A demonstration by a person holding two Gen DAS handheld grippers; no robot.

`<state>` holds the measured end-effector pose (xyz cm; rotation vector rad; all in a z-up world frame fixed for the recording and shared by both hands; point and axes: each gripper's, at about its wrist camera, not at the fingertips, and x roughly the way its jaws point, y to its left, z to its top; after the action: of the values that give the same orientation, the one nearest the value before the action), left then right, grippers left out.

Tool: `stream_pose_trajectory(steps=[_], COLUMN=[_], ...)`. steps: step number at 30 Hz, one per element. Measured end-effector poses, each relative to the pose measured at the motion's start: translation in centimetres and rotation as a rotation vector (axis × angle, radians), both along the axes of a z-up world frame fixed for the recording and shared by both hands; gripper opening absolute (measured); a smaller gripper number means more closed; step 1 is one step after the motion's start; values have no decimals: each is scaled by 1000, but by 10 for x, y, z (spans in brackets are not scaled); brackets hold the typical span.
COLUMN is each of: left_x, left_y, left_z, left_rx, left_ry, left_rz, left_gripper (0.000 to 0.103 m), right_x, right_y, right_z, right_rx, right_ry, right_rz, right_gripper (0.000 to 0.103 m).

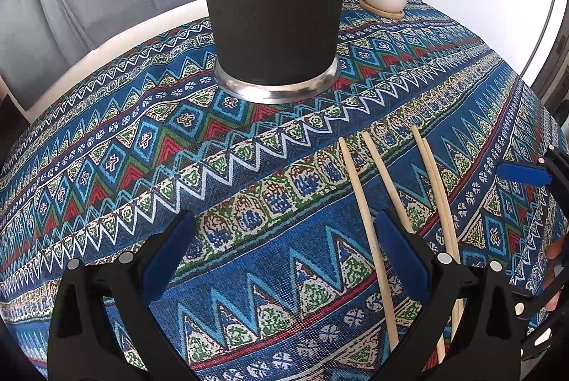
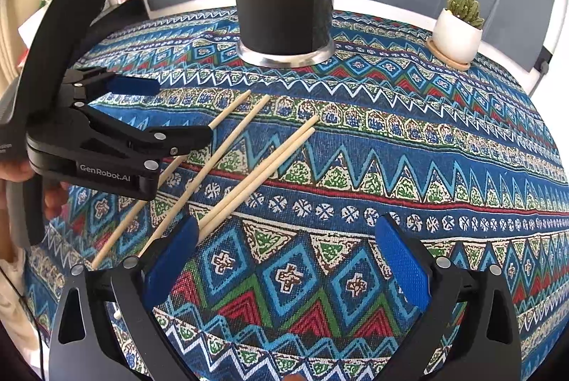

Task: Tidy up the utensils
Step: 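Position both open tools over the loose sticks and close the right tool on one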

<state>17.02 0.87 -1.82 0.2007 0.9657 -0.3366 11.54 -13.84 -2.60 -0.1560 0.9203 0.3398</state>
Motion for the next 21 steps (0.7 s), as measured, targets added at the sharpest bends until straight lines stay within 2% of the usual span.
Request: stream_pose_trajectory(steps=[5, 14, 21], left_x=[3, 3, 1], left_y=[7, 16, 20], left_z=[0, 0, -1], left_rx=[1, 0, -1], left_ry=[1, -1, -3], left_rz=[-6, -6, -6], left_gripper=[99, 99, 99], right_x=[-4, -2, -12], right_y=[8, 20, 0], right_z=[1, 5, 4], right_rx=[-58, -139, -140], right_ry=[-84, -146, -129], right_rz=[13, -13, -63], right_gripper=[95, 95, 95])
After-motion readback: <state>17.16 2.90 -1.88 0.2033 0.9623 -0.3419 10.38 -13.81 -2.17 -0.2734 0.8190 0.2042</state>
